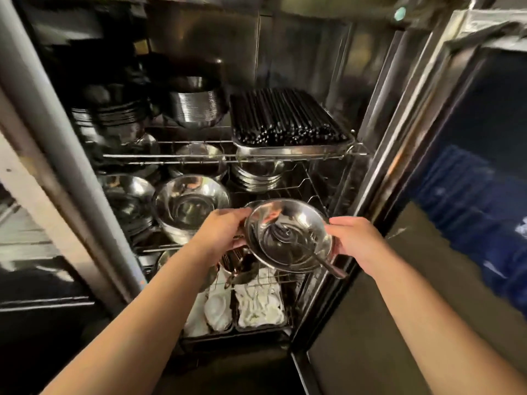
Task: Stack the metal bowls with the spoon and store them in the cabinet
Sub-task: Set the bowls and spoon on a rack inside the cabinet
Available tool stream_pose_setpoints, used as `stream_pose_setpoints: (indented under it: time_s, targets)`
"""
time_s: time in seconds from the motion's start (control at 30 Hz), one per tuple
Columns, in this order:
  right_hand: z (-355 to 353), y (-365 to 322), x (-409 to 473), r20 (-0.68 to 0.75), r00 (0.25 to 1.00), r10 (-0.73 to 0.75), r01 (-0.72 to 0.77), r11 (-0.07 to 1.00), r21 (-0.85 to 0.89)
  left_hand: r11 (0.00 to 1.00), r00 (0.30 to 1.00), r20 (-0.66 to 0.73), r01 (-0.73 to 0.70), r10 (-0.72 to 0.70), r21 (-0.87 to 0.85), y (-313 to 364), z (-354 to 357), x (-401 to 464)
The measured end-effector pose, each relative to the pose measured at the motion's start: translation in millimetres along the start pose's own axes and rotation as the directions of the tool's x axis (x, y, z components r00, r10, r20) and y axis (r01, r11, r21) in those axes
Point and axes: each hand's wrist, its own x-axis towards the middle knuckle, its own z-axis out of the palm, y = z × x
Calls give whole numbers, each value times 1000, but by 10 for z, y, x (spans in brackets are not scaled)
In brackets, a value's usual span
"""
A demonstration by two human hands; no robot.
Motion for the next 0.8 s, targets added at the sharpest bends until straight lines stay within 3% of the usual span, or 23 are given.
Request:
stream_pose_setpoints:
  time_s: [0.33, 0.8]
  targets:
    - [374, -166, 823, -87, 996, -20, -2, 970, -243, 981, 997, 82, -11, -5, 192, 137, -43, 856]
    - [500, -66, 1590, -87, 995, -43, -7, 859, -511, 969, 999, -39, 43, -35, 242, -64, 308, 1501]
